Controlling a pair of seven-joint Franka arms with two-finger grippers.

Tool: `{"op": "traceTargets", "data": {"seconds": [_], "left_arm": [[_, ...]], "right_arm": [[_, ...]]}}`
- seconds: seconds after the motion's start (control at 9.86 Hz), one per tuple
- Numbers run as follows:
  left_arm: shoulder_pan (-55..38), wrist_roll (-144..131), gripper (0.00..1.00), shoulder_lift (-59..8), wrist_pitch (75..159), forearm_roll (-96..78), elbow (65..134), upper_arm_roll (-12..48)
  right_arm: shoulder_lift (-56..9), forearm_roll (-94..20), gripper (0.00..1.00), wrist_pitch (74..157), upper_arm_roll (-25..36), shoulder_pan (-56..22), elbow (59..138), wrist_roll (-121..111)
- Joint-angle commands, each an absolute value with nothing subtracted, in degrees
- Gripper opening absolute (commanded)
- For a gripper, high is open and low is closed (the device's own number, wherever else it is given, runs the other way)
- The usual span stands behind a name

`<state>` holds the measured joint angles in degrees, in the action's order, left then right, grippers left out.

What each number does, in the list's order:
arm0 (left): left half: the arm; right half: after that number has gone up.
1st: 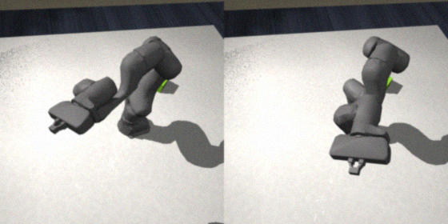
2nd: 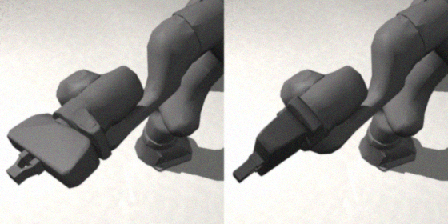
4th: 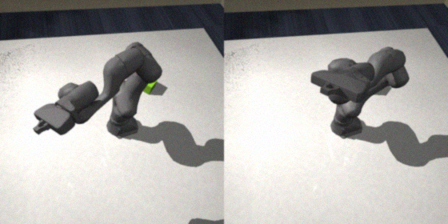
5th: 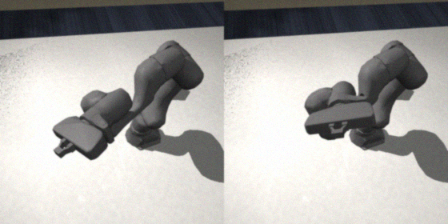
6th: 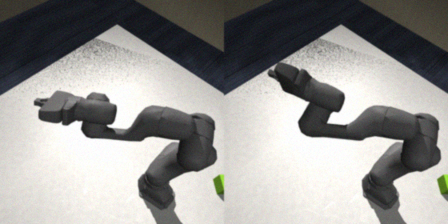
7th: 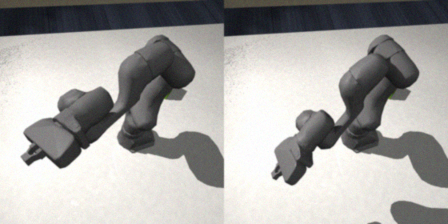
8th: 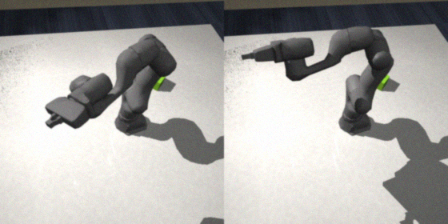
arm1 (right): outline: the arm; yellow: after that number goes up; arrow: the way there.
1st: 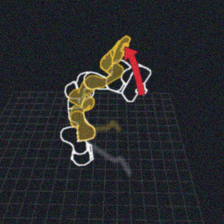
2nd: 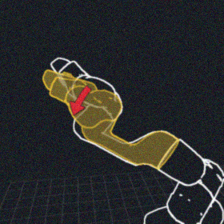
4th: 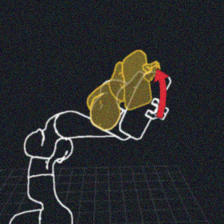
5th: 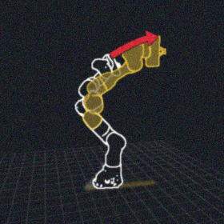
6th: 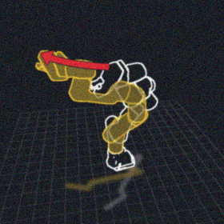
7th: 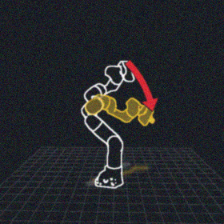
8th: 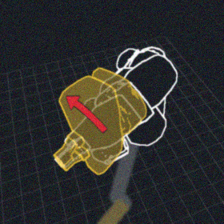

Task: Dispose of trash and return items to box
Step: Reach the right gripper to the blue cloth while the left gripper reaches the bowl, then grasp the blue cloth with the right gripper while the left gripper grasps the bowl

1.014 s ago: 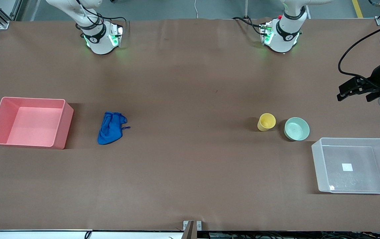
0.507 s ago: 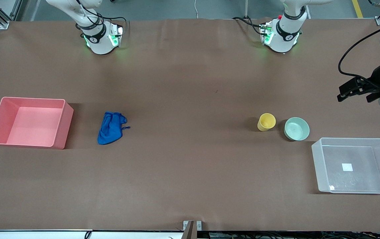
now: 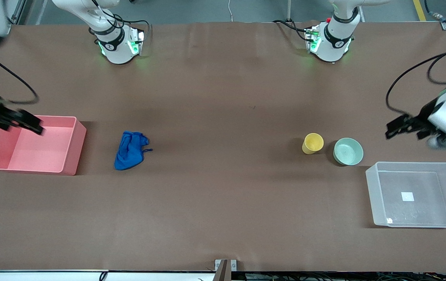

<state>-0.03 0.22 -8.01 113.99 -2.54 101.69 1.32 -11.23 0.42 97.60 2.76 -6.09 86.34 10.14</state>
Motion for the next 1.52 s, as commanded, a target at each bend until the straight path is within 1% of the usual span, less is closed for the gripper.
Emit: {"op": "traceTargets", "data": {"seconds": [0.0, 0.1, 0.3, 0.51, 0.61, 0.71, 0.81, 0.91, 1.01, 1.12, 1.22, 1.32, 1.42], "left_arm": [[0.35, 1.23, 0.98, -11.67, 126.77, -3.16, 111.76, 1.41], [0.53, 1.23, 0.98, -14.13, 131.09, -3.08, 114.15, 1.41], [0.62, 1.23, 0.98, -16.69, 139.7, -2.81, 120.64, 1.41], [0.79, 1.32, 0.98, -18.01, 141.5, -2.72, 124.09, 1.32], [0.97, 1.32, 0.98, -18.89, 142.81, -2.72, 125.49, 1.32], [1.05, 1.32, 0.98, -19.59, 145.17, -2.72, 126.9, 1.32], [2.1, 1.32, 0.98, -20.82, 146.59, -2.72, 127.44, 1.32], [2.46, 1.32, 0.98, -21.87, 147.21, -2.64, 127.44, 1.32], [2.46, 1.49, 0.98, -22.41, 147.22, -2.64, 127.44, 1.32], [2.72, 1.58, 0.98, -22.59, 147.22, -2.64, 127.53, 1.23], [3.16, 1.58, 0.98, -23.11, 147.22, -2.64, 127.44, 1.32], [3.25, 1.58, 0.98, -23.64, 147.3, -2.64, 127.44, 1.32], [3.25, 1.58, 0.98, -23.64, 147.3, -2.64, 127.44, 1.32]], "right_arm": [[-13.01, 0.79, 1.0, 108.73, 3.16, -8.86, 97.84, 13.25], [-13.09, 0.7, 1.0, 117.6, 3.16, -9.22, 105.74, 13.36], [-15.54, 0.7, 1.0, 130.98, 3.16, -10.11, 116.75, 13.36], [-18.19, 0.7, 1.0, 141.72, 3.25, -12.12, 123.98, 13.54], [-19.76, 0.62, 1.0, 145.77, 3.16, -12.04, 126.36, 13.71], [-20.38, 0.62, 0.99, 148.94, 3.25, -13.87, 128.39, 15.45], [-20.65, 0.62, 0.91, 151.06, 3.25, -15.37, 129.8, 17.56], [-21.09, 0.62, 0.8, 154.39, 3.25, -14.51, 131.03, 17.58], [-21.53, 0.62, 0.56, 156.42, 3.25, -14.15, 132.09, 17.58], [-21.62, 0.62, 0.15, 157.32, 3.25, -14.32, 132.62, 17.4], [-21.62, 0.62, 0.06, 157.5, 3.34, -13.89, 132.8, 17.49], [-21.62, 0.62, 0.02, 157.33, 3.25, -12.49, 132.72, 17.66], [-21.62, 0.62, 0.01, 156.63, 3.25, -12.65, 132.63, 17.84]]}}
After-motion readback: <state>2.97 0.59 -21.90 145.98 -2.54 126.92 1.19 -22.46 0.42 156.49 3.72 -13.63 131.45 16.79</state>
